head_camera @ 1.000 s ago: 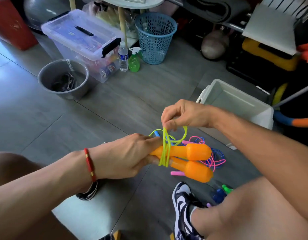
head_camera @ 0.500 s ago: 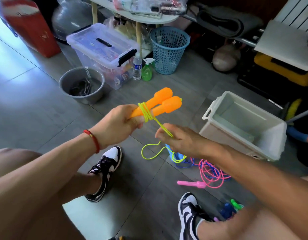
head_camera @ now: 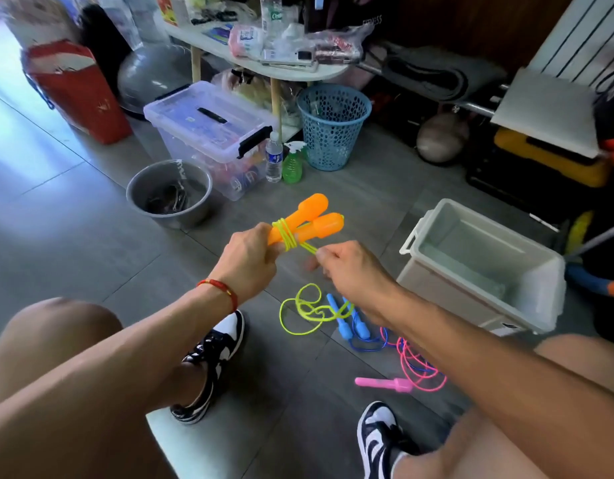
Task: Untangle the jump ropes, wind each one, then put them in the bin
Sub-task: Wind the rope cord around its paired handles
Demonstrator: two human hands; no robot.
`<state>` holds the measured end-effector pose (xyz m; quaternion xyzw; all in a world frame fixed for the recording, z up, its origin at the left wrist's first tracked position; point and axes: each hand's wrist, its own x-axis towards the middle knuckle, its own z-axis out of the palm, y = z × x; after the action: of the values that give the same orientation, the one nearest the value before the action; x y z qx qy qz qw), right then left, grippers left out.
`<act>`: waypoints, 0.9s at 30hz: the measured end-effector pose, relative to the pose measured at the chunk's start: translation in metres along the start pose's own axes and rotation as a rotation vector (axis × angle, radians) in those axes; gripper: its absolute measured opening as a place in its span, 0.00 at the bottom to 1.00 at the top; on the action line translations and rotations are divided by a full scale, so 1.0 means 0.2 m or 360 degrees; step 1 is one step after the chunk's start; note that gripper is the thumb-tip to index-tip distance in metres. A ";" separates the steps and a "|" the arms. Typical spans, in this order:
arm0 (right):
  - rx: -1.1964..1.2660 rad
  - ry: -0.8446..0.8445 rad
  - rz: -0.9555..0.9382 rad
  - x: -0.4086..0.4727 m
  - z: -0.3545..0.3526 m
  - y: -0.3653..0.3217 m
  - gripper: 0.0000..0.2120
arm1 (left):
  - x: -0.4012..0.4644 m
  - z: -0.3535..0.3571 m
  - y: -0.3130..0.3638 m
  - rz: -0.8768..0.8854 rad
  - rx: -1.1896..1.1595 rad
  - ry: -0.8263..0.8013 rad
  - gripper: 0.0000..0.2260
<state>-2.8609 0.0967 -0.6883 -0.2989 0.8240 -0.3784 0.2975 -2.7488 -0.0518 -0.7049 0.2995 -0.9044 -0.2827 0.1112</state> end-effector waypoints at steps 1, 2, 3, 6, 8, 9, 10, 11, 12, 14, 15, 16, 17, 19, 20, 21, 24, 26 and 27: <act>0.0154 0.0003 0.0069 0.00 0.01 -0.01 0.15 | 0.00 0.01 0.01 0.0007 0.0030 0.0017 0.06; 0.0246 0.0019 0.0112 -0.01 0.02 -0.03 0.15 | 0.00 0.02 0.01 0.0011 0.0064 0.0034 0.07; 0.0263 0.0058 0.0122 -0.01 0.04 -0.04 0.14 | 0.00 0.02 0.02 0.0016 0.0091 0.0049 0.08; 0.0181 0.0216 0.0050 -0.03 0.07 -0.08 0.13 | 0.00 0.03 0.05 0.0049 0.0185 0.0080 0.09; 0.0190 0.0287 0.0020 -0.03 0.07 -0.11 0.17 | 0.00 0.05 0.06 0.0124 0.0271 0.0148 0.09; 0.0239 0.0331 0.0043 -0.02 0.06 -0.12 0.19 | -0.01 0.07 0.06 0.0218 0.0341 0.0196 0.07; 0.0309 0.0381 0.0076 -0.01 0.05 -0.13 0.23 | -0.02 0.08 0.07 0.0326 0.0452 0.0250 0.04; 0.0392 0.0424 0.0123 0.00 0.04 -0.13 0.27 | -0.03 0.09 0.08 0.0443 0.0560 0.0331 0.03; 0.0460 0.0458 0.0169 0.01 0.02 -0.13 0.31 | -0.04 0.10 0.09 0.0547 0.0670 0.0396 0.09; 0.0499 0.0490 0.0215 0.00 0.00 -0.13 0.34 | -0.06 0.10 0.13 0.0686 0.0844 0.0500 0.17; 0.0514 0.0493 0.0210 0.00 -0.01 -0.12 0.33 | -0.07 0.10 0.14 0.0718 0.0893 0.0551 0.19; 0.0533 0.0486 0.0196 0.01 -0.02 -0.10 0.31 | -0.08 0.11 0.14 0.0722 0.0902 0.0595 0.20; 0.0562 0.0479 0.0161 0.01 -0.03 -0.09 0.30 | -0.08 0.13 0.13 0.0724 0.0863 0.0610 0.22; 0.0544 0.0404 0.0025 0.02 -0.04 -0.07 0.32 | -0.10 0.15 0.11 0.0714 0.0623 0.0463 0.25; 0.0461 0.0357 -0.0052 0.02 -0.05 -0.05 0.32 | -0.11 0.15 0.10 0.0708 0.0407 0.0357 0.26; 0.0376 0.0318 -0.0116 0.02 -0.06 -0.04 0.31 | -0.12 0.13 0.10 0.0659 0.0143 0.0248 0.27; 0.0292 0.0108 -0.0346 -0.01 -0.13 -0.03 0.20 | -0.08 0.03 0.10 0.0125 -0.0861 -0.0151 0.26; 0.0230 -0.0135 -0.0547 -0.03 -0.14 -0.03 0.13 | -0.04 -0.06 0.11 -0.0198 -0.1448 -0.0607 0.24; 0.0202 -0.0194 -0.0613 -0.03 -0.13 -0.02 0.12 | -0.04 -0.08 0.11 -0.0286 -0.1656 -0.0830 0.22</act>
<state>-2.8750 0.1107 -0.6693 -0.4539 0.7067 -0.4605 0.2873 -2.7468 -0.0401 -0.6797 0.2015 -0.6153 -0.7621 -0.0068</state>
